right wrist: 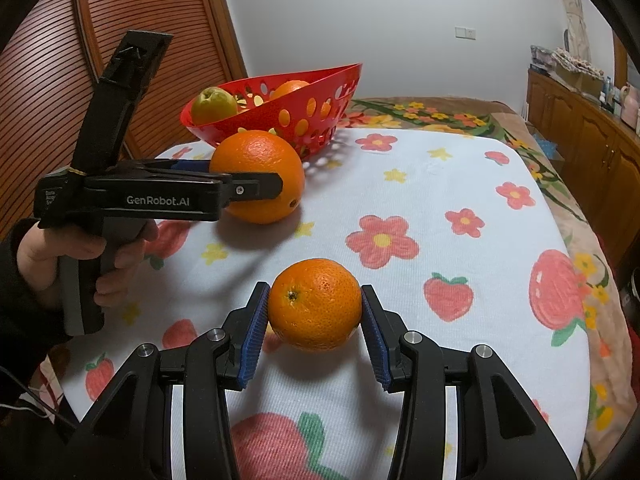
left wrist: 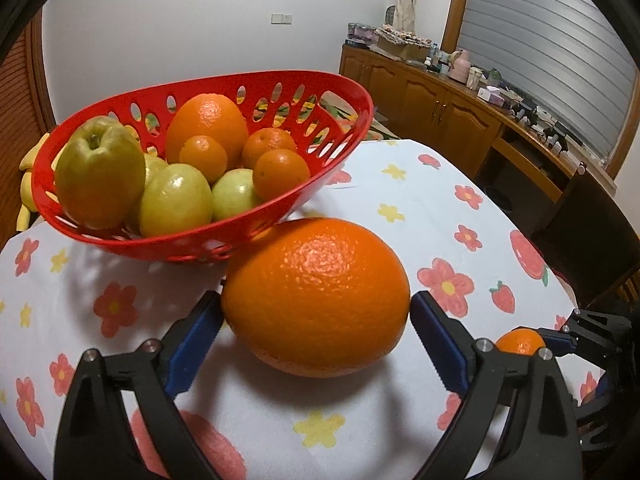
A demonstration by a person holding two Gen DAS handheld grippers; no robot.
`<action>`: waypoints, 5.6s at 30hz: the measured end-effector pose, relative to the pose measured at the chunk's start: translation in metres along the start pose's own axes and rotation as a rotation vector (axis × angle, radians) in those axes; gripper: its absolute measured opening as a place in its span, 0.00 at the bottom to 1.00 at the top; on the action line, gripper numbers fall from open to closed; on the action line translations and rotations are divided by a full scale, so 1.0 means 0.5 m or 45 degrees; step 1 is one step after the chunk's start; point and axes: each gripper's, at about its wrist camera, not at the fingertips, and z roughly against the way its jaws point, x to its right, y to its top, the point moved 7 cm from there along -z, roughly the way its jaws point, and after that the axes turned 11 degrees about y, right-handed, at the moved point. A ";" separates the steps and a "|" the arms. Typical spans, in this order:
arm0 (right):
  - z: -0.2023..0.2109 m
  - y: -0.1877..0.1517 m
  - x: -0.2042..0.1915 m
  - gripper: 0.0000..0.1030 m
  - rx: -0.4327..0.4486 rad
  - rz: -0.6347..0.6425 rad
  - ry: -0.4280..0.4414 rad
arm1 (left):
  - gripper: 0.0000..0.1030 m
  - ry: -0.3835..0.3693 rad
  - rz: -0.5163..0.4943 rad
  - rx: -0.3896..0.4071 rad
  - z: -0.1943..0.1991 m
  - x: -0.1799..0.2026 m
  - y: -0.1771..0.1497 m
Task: Organize fruits
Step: 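Close the left gripper around the large orange on the table, then lift the large orange and the tangerine over the red basket with both grippers, then open both grippers to drop the orange and tangerine into the basket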
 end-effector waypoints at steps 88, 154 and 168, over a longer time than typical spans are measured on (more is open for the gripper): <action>0.015 0.067 -0.027 0.44 0.030 0.088 -0.012 | 0.82 -0.110 0.063 0.239 0.234 -0.071 -0.004; -0.155 0.376 -0.024 0.50 0.066 0.313 0.073 | 0.83 0.104 0.046 0.116 0.008 -0.259 0.260; -0.142 0.366 -0.015 0.50 0.079 0.295 0.077 | 0.82 0.115 0.009 0.185 0.050 -0.234 0.293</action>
